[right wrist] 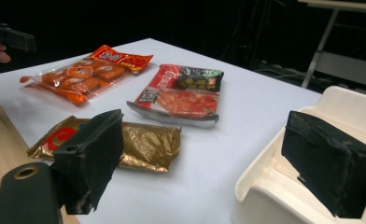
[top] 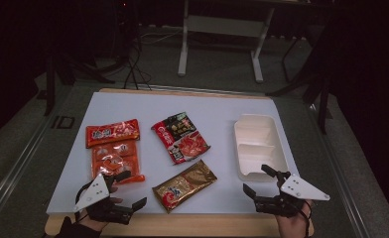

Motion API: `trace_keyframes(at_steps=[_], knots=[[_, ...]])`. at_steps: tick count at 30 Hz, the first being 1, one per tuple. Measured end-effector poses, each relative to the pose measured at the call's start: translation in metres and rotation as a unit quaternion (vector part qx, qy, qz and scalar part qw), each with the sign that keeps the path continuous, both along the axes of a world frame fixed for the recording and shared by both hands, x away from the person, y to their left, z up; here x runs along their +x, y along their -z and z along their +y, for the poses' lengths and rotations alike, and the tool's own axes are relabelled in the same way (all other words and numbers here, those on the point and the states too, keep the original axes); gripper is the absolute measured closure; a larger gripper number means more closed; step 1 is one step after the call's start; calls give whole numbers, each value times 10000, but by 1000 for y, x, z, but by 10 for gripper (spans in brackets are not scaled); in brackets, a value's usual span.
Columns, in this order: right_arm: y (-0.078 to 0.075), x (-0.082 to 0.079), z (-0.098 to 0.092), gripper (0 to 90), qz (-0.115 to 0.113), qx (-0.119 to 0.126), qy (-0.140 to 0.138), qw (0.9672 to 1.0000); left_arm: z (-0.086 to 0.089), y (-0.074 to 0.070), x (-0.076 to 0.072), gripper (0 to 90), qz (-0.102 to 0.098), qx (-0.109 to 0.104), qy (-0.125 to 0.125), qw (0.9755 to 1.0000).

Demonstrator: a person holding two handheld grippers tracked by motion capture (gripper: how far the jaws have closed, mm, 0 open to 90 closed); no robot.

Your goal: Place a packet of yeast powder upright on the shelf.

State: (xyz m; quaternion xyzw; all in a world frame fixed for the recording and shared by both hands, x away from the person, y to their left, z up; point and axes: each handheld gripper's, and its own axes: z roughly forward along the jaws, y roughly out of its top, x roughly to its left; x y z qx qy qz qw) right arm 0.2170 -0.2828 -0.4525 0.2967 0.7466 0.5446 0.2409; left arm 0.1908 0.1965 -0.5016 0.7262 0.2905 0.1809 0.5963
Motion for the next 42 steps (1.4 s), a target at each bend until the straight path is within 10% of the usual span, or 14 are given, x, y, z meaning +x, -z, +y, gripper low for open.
trace_keyframes(at_steps=[18,42], knots=[[-4,-9,17,152,4,-375,18,9993,-2,1,2,36,-74,-232,-45,9997],[-58,14,45,130,82,-91,-264,9996,-8,1,8,36,-22,-245,82,9997]])
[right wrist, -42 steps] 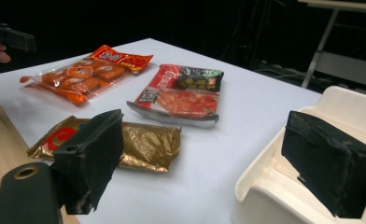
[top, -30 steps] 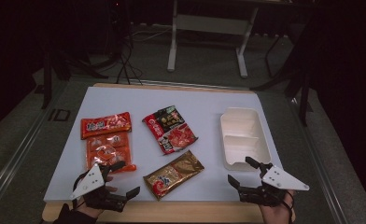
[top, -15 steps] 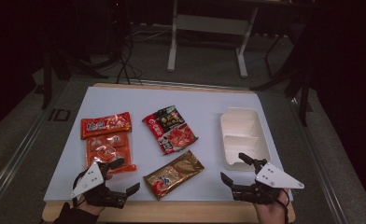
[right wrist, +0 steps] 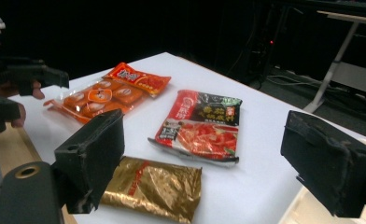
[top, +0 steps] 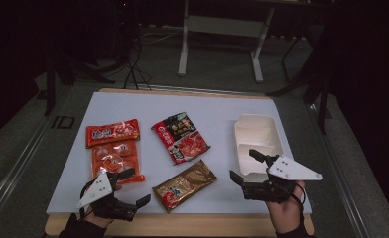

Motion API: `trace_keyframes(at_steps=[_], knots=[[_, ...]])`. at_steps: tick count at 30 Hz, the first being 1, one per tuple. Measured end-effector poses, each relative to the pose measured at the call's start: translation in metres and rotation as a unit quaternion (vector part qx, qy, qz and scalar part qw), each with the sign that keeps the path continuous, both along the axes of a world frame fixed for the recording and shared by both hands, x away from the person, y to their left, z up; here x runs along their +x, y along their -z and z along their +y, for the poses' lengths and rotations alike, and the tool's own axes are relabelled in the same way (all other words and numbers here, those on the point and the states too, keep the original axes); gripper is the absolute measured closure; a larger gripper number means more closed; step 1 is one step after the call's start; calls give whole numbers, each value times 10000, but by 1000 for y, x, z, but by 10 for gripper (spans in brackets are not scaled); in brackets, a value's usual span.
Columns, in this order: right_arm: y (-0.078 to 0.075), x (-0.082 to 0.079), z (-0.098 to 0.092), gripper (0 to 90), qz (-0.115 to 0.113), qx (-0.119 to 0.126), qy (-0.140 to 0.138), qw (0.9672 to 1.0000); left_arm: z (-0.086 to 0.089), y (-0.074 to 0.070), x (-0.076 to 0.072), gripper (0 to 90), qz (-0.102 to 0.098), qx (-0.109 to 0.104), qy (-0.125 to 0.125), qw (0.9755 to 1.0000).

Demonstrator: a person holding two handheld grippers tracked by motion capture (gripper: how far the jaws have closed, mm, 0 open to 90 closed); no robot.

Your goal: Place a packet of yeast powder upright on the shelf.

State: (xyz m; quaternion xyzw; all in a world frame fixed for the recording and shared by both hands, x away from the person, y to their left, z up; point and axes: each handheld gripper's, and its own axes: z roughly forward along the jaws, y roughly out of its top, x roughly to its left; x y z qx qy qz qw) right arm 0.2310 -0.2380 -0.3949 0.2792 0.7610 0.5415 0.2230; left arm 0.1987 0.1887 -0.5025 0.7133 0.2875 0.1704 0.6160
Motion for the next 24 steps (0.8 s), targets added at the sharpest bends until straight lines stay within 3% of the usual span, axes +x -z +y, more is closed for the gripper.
trace_keyframes(at_steps=[6,7,11,15,16,24], knots=[[0,9,6,120,90,33,-37,9999,-1,0,0,36,36,27,25,10000],[2,14,12,115,128,-113,-54,9998,-2,0,0,37,35,60,36,10000],[5,17,22,107,170,-145,-41,9997,-3,1,0,37,83,53,43,9999],[9,24,26,106,390,-65,-152,9991,-4,1,0,36,119,59,45,9999],[13,28,30,107,559,-46,-241,9981,-4,1,0,36,117,66,53,9999],[34,39,42,158,904,-260,-86,9955,-5,2,1,36,149,86,81,9998]])
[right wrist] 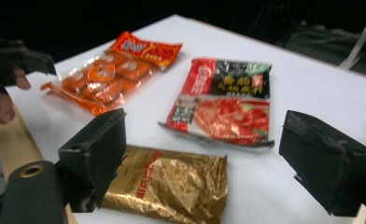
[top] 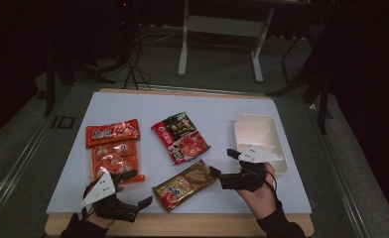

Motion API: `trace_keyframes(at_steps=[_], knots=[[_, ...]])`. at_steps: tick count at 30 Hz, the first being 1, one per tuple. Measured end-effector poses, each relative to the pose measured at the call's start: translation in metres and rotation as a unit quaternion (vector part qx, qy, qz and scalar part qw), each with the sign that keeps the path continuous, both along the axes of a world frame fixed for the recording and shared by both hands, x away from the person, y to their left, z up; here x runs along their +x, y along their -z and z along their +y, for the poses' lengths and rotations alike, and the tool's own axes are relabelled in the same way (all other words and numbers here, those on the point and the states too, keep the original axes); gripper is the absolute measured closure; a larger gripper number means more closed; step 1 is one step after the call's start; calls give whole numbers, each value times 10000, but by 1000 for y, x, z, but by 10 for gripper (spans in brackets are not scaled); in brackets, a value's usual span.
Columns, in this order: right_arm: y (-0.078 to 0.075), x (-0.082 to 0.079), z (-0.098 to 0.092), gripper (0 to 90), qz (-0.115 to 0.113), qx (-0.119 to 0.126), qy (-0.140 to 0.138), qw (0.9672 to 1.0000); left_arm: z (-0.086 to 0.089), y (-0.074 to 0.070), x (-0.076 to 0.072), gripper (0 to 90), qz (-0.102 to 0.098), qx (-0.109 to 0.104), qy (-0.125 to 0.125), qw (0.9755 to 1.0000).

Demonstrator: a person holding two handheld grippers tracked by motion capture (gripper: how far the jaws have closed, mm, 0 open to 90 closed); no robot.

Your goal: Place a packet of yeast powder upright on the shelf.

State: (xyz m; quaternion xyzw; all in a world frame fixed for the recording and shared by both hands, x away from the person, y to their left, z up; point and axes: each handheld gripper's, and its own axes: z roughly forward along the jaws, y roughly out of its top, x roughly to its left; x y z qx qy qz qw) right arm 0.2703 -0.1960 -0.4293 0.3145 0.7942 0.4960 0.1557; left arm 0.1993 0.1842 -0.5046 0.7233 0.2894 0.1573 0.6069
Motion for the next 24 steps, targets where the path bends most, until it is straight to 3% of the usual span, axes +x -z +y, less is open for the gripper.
trace_keyframes(at_steps=[7,18,24], knots=[[24,10,7,227,249,-136,96,9996,-1,1,1,36,29,34,25,10000],[53,20,12,241,643,-280,190,9974,-3,2,2,36,70,141,64,9999],[69,22,18,246,820,-526,147,9951,-2,2,2,36,86,94,56,9999]])
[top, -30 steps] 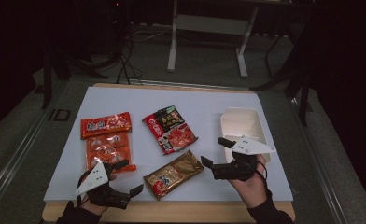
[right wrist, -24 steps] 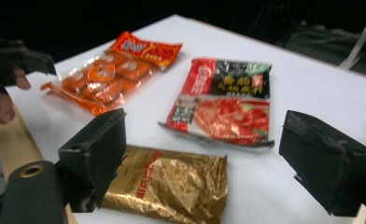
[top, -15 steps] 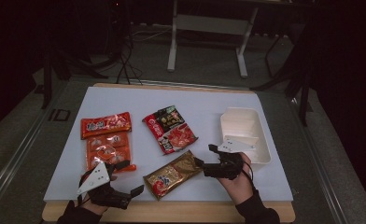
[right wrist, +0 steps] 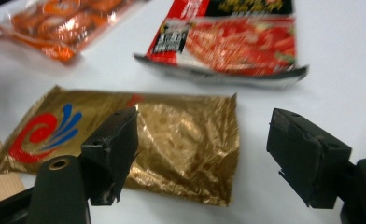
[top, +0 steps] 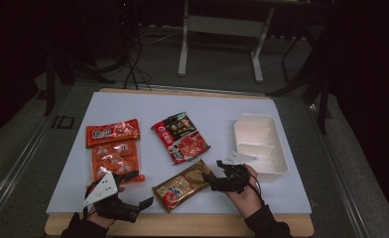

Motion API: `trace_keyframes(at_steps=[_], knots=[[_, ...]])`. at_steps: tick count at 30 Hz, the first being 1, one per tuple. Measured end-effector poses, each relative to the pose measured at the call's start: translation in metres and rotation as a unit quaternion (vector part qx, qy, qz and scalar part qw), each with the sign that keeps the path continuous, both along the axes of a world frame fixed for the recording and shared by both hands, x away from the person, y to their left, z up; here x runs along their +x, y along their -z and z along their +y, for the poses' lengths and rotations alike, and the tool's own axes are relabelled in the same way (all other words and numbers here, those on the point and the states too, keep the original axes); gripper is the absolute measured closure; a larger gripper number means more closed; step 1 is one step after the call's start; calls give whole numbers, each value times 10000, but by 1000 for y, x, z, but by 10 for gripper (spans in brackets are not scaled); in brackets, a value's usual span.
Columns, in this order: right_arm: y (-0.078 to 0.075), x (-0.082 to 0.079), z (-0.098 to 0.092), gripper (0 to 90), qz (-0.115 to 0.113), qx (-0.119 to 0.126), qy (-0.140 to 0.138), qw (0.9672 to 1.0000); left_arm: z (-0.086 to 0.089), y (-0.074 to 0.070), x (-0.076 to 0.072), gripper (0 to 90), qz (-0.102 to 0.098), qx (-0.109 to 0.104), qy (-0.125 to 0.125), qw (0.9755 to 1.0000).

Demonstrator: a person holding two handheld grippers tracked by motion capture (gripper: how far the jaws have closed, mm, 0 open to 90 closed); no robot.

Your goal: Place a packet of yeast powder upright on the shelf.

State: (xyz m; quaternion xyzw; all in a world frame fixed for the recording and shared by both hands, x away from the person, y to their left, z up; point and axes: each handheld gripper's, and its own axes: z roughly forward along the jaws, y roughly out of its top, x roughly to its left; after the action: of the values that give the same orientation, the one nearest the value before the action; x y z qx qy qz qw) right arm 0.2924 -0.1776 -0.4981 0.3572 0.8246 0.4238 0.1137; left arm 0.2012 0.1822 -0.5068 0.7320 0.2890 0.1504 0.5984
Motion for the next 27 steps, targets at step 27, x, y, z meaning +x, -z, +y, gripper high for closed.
trace_keyframes(at_steps=[27], knots=[[39,-4,20,507,275,-1102,-3,9935,-4,2,0,37,39,106,69,9999]])
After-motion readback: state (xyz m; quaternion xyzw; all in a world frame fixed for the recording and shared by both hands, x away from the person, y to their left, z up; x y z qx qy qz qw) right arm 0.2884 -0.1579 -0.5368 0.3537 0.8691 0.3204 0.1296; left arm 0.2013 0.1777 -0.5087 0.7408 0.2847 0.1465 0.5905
